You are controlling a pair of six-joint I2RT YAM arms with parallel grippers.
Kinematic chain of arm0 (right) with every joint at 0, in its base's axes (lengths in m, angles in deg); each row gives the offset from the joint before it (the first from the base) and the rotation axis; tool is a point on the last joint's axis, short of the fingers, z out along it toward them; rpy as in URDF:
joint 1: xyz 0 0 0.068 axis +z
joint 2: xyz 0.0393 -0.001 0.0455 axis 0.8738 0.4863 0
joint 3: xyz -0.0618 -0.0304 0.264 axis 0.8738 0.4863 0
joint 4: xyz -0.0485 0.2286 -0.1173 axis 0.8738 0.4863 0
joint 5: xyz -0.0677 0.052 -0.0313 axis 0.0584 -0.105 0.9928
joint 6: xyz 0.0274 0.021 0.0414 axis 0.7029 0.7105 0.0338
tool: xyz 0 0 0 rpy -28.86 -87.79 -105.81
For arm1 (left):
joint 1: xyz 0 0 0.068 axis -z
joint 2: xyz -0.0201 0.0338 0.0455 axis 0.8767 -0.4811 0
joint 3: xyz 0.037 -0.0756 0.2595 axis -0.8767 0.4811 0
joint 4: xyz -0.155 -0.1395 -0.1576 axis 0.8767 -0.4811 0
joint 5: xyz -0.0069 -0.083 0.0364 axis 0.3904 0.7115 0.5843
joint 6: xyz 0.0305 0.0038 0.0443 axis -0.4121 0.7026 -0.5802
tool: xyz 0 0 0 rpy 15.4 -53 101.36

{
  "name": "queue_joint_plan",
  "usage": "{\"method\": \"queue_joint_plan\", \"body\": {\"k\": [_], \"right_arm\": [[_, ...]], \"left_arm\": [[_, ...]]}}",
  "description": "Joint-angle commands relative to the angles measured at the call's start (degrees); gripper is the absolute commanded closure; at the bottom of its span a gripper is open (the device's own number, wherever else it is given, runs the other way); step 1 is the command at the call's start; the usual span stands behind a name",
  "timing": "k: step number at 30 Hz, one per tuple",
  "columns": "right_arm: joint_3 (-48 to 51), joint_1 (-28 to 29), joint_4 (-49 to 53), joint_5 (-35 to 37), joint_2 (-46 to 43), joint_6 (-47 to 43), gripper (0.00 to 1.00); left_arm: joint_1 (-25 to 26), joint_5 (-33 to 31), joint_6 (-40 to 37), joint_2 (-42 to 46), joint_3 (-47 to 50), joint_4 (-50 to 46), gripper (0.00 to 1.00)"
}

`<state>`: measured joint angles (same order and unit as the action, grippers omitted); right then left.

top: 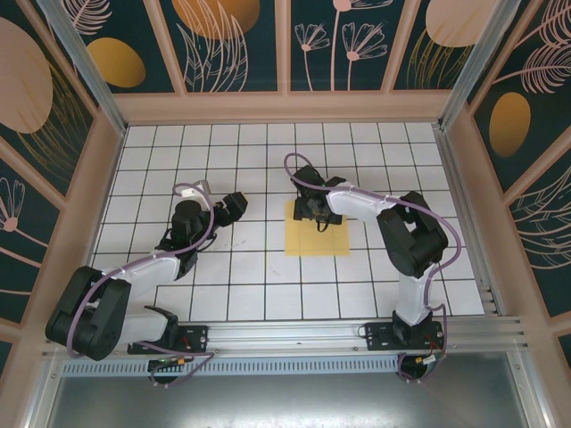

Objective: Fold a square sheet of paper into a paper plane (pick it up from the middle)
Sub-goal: Move the square sheet of paper to the center of the table, then fold the square sheet of paper in half at the center of the table.

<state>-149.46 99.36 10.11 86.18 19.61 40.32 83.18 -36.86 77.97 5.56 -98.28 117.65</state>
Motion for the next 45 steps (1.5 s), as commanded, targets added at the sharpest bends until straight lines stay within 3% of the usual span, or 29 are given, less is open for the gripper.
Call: {"method": "queue_joint_plan", "body": {"k": [1,10,25,39,45], "right_arm": [[-1.2,0.2,1.9,-0.5,1.1,-2.2,0.10],[0.0,0.2,0.8,-4.7,1.8,-7.3,0.05],[3.7,0.7,0.4,-4.7,6.4,-5.6,0.01],[3.8,0.8,-0.3,-4.1,6.0,-4.6,0.09],[2.7,0.7,-1.5,-5.2,3.6,-4.2,0.23]], "left_arm": [[0.2,1.4,-0.2,0.0,-0.5,2.4,0.01],[0.2,2.3,-1.1,0.0,-1.1,1.8,0.01],[0.2,3.2,-1.4,0.0,-1.5,0.7,0.01],[0.3,2.9,-1.5,0.3,-1.8,-0.5,0.01],[0.2,2.8,-1.6,0.6,-2.0,-1.1,0.01]]}}
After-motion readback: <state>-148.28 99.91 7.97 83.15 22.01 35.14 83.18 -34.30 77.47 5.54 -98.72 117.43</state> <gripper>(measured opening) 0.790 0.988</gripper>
